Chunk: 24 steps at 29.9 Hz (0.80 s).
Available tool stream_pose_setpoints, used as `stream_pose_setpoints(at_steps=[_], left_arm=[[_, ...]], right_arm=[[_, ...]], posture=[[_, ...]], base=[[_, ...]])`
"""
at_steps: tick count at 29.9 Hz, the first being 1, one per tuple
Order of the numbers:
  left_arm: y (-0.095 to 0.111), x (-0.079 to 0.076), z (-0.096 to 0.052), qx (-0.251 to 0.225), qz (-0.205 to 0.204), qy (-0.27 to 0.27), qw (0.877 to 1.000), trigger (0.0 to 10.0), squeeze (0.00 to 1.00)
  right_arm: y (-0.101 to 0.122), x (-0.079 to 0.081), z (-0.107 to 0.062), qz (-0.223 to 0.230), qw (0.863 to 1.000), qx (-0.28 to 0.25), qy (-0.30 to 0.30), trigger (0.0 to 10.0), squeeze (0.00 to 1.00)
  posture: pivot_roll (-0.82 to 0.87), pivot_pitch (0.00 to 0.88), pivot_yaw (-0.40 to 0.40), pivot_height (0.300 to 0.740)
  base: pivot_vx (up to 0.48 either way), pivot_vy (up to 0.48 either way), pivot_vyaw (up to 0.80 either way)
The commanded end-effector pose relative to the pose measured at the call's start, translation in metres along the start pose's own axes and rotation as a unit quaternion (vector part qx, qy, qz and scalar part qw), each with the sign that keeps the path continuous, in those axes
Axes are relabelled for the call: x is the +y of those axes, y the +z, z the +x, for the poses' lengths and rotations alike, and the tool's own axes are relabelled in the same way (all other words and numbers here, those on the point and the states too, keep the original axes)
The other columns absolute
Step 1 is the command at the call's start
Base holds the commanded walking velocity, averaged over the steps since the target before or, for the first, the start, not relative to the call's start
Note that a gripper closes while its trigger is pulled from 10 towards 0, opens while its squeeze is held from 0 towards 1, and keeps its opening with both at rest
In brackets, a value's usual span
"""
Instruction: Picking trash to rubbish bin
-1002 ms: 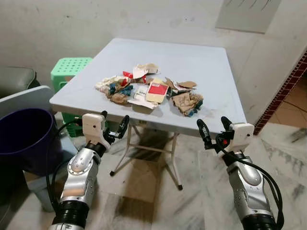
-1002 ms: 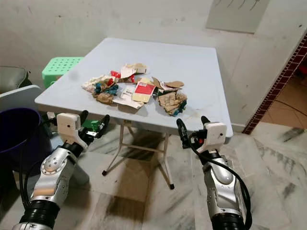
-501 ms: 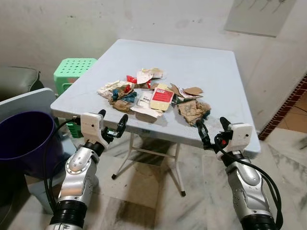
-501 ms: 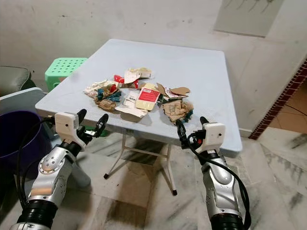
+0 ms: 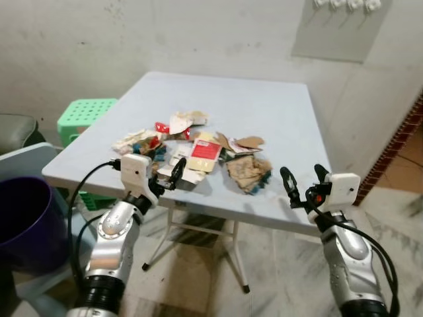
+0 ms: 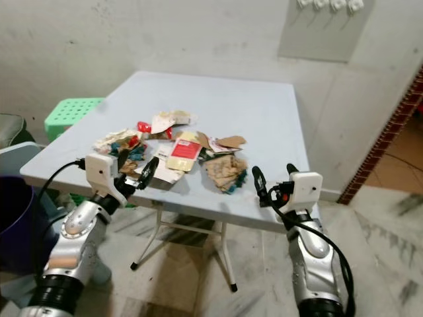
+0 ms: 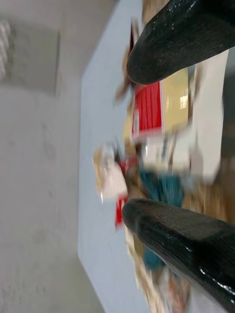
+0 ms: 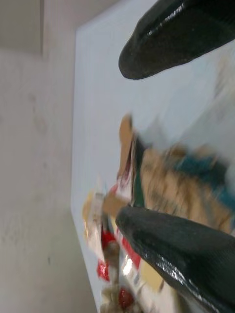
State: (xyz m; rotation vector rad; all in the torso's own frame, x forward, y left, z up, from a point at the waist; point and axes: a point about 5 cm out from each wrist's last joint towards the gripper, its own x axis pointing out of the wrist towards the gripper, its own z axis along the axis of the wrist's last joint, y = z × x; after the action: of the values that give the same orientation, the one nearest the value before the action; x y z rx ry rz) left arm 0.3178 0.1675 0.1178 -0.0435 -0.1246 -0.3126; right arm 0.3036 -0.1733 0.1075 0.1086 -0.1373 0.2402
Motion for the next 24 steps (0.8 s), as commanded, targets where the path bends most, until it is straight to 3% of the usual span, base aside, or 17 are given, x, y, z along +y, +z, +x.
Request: stream_pose_setpoints(at_steps=[1, 11, 18, 24], left_arm=[[0.006, -0.009, 0.004, -0.017, 0.005, -0.014, 1.000, 10.0, 0.00], [0.012, -0.031, 0.005, -0.029, 0.023, -0.085, 0.996, 10.0, 0.00], [0.013, -0.047, 0.003, -0.035, 0.019, -0.113, 0.993, 10.0, 0.00], [0.012, -0.052, 0.003, -0.034, 0.018, -0.121, 0.992, 10.0, 0.00]], right_arm=[[0.001, -0.008, -0.004, -0.002, 1.000, 0.006, -0.009, 10.0, 0.00], [0.000, -0.010, -0.002, 0.019, 0.999, 0.026, 0.029, 10.0, 0.00], [0.000, -0.013, 0.010, 0.014, 0.997, 0.046, 0.066, 10.0, 0.00], [0.003, -0.007, 0.023, 0.042, 0.994, 0.054, 0.089, 10.0, 0.00]], posture=[[0.06, 0.006, -0.001, 0.715], [0.07, 0.016, -0.006, 0.715], [0.07, 0.019, -0.007, 0.715], [0.08, 0.018, -0.012, 0.715]], base=[[0.000, 0.000, 0.00], [0.000, 0.000, 0.00], [0.000, 0.000, 0.00], [0.000, 0.000, 0.00]])
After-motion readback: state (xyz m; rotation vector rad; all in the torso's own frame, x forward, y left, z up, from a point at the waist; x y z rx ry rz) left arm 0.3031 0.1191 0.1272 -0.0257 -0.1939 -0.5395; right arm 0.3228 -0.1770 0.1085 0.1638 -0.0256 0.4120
